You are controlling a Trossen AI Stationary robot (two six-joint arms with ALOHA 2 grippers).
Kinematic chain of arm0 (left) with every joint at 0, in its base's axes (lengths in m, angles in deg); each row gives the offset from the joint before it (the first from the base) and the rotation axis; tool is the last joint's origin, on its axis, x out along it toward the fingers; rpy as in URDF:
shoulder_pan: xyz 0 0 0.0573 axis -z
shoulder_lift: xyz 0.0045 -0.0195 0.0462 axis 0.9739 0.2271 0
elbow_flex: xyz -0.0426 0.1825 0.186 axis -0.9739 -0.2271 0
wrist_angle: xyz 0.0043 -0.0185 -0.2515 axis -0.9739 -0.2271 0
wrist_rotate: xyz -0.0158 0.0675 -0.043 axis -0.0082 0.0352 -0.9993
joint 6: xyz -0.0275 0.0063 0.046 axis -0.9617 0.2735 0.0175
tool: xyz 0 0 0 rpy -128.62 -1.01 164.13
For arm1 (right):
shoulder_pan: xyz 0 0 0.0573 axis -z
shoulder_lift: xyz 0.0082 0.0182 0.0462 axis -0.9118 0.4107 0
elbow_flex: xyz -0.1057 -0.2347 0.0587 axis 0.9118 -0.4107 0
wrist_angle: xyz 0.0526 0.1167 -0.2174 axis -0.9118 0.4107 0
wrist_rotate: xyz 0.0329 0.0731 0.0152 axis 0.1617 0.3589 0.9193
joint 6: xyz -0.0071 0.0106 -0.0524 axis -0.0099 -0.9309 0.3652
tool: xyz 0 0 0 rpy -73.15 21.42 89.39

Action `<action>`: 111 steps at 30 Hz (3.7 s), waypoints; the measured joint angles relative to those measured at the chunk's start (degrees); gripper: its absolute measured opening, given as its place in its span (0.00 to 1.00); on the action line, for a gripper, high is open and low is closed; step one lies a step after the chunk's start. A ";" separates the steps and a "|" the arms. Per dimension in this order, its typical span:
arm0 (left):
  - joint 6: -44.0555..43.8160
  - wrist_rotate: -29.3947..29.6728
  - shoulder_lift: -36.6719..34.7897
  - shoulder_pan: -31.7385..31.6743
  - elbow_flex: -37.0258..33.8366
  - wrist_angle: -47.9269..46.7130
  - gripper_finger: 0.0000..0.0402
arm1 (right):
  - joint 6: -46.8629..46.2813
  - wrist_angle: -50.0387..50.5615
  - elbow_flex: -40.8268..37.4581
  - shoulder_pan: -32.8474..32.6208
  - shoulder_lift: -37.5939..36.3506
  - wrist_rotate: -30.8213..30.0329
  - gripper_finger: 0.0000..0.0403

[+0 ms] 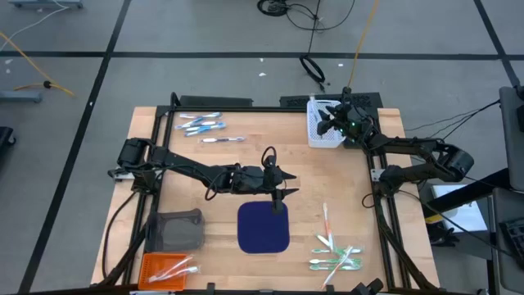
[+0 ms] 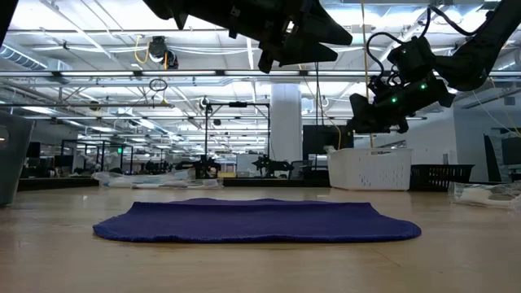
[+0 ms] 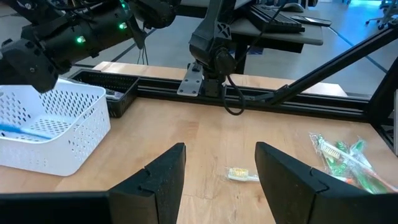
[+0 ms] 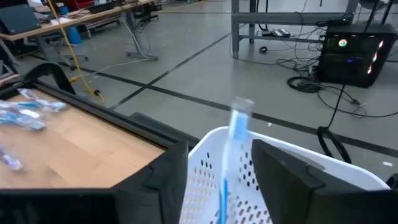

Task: Pick & Place Toothbrushes
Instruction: Put the orange toothbrush into the orange basket

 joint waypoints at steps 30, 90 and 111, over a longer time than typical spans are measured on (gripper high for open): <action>-0.07 0.00 0.04 0.00 0.00 -1.76 0.49 | -8.21 17.16 -0.04 -16.21 -11.99 36.29 0.49; 2.93 0.00 0.04 -0.07 0.00 -4.75 0.49 | -64.82 46.63 0.00 -75.68 -5.40 12.03 0.49; 2.99 0.00 0.04 -0.07 0.00 -6.05 0.49 | -67.35 45.61 0.07 -75.66 -1.16 11.75 0.30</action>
